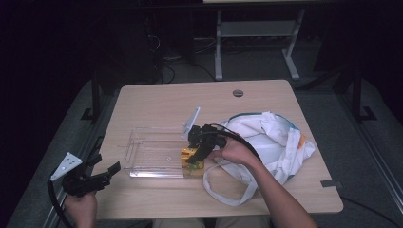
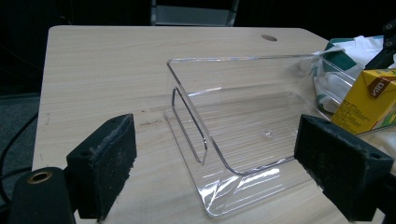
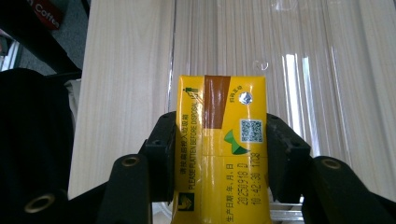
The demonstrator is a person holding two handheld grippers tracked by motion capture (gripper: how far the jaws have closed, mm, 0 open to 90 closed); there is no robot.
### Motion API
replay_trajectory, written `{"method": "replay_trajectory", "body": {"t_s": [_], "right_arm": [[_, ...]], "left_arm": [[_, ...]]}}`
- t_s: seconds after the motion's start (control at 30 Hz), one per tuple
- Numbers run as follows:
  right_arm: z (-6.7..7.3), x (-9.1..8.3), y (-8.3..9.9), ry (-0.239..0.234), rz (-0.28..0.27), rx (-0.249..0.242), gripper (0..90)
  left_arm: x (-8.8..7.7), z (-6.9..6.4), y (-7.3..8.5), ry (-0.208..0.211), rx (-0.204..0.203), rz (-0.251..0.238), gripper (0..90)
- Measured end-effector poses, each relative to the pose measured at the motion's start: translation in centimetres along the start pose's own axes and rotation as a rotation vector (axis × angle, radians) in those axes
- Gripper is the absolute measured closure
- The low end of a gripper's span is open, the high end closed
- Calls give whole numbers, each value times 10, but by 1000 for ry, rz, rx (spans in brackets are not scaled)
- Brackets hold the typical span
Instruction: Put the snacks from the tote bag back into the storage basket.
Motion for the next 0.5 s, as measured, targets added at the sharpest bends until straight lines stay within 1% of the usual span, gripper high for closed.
{"method": "replay_trajectory", "body": {"t_s": [0.33, 0.43, 0.5], "right_arm": [[3, -1, 1, -9, 4, 10, 510], [4, 0, 1, -13, 0, 3, 507], [6, -1, 1, -15, 6, 8, 504]], "left_arm": [[0, 0, 0, 0, 2, 2, 126], [0, 0, 0, 0, 1, 1, 126], [0, 0, 0, -1, 0, 1, 126]]}}
Point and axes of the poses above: each handheld gripper's, and its own axes: x roughly forward along the jaws, y roughly out of its underside, z roughly to its left, the point moved 5 cm from there along x, roughly forward along the jaws, and after that the axes turned 1 degree about y, right-handed, at the moved point
